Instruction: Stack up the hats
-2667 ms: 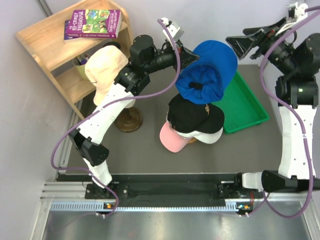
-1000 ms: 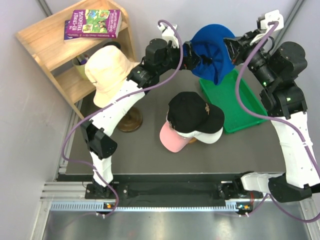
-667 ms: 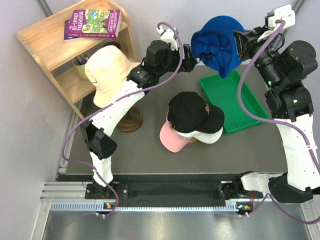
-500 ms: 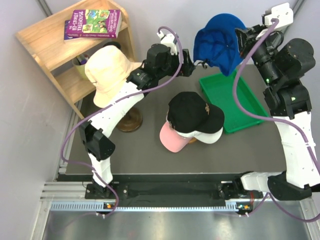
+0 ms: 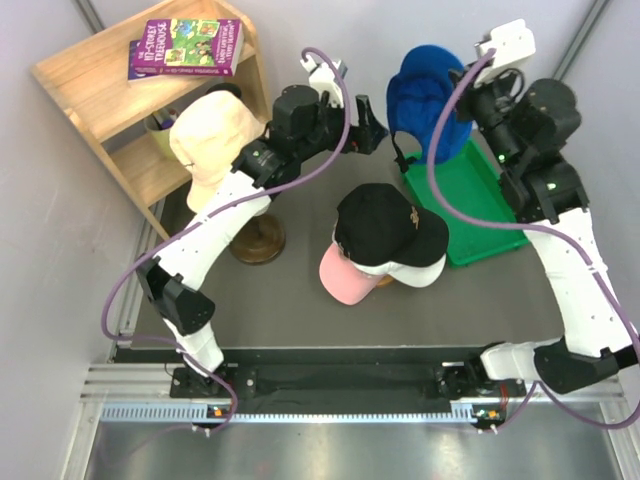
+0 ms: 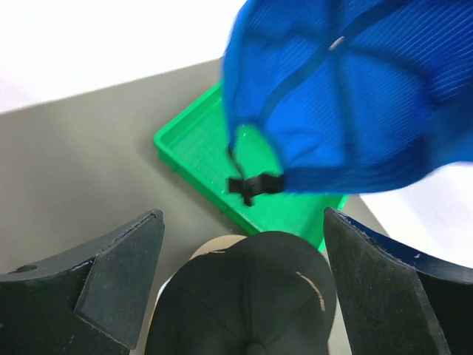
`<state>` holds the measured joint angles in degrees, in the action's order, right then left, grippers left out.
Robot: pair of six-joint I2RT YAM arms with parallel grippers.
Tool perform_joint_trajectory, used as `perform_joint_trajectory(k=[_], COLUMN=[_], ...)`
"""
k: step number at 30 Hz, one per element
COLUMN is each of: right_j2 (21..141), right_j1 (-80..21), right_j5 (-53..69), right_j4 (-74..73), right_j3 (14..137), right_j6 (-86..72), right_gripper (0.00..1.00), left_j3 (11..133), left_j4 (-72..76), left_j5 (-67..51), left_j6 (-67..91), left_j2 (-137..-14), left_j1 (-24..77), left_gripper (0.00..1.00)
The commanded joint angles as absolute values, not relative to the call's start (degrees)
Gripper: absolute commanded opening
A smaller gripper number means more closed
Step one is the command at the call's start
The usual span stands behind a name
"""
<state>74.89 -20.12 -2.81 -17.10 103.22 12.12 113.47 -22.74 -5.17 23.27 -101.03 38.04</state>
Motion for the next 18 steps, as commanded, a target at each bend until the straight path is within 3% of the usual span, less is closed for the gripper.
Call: perform_joint_trajectory(k=[1, 18], right_j2=[72.6, 65.0], right_j1=[-27.5, -49.1], right_j5=[-9.0, -28.1], right_j4=[-9.4, -3.9], right_j3=[96.8, 79.3], right_j6=[18.4, 30.8], right_gripper=[0.0, 0.0], left_j3=[114.6, 110.5], left_j4=[-18.6, -20.0], left_j5=[-5.4, -0.6], left_j6=[21.7, 22.1], left_j2=[-95.7, -88.4], left_j1=[38.3, 38.2], left_gripper=[0.94, 0.94])
